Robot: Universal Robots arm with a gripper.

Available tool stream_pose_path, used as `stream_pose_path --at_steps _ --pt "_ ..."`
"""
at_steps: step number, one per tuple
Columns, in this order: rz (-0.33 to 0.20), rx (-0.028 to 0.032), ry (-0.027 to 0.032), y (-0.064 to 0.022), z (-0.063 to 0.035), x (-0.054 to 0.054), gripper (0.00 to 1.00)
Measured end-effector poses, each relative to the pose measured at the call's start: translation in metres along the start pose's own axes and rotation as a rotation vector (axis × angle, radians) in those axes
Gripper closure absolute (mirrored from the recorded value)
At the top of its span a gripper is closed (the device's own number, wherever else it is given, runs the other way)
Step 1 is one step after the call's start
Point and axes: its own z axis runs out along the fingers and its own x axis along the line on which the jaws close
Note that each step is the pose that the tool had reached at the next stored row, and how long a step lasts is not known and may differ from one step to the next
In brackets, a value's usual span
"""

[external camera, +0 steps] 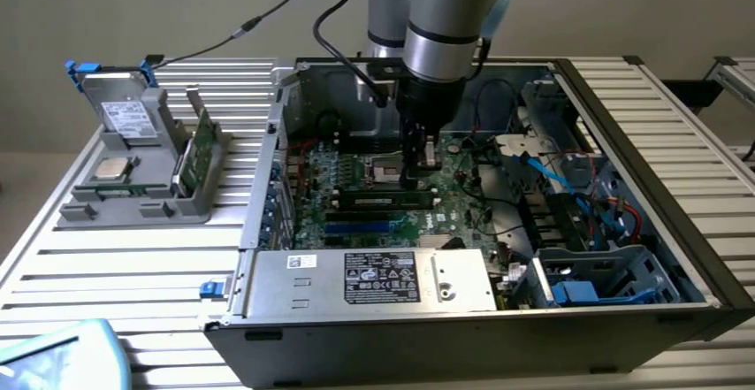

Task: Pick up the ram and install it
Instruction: 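Press down the ram until it locks into place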

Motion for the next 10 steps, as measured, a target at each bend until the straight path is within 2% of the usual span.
stream_pose_path --at_steps 4,10 --pt "0.009 0.0048 -0.0012 0.0013 0.0037 -0.0004 0.89" --pt "0.053 0.0053 -0.0046 0.0022 0.0056 -0.0007 0.89"
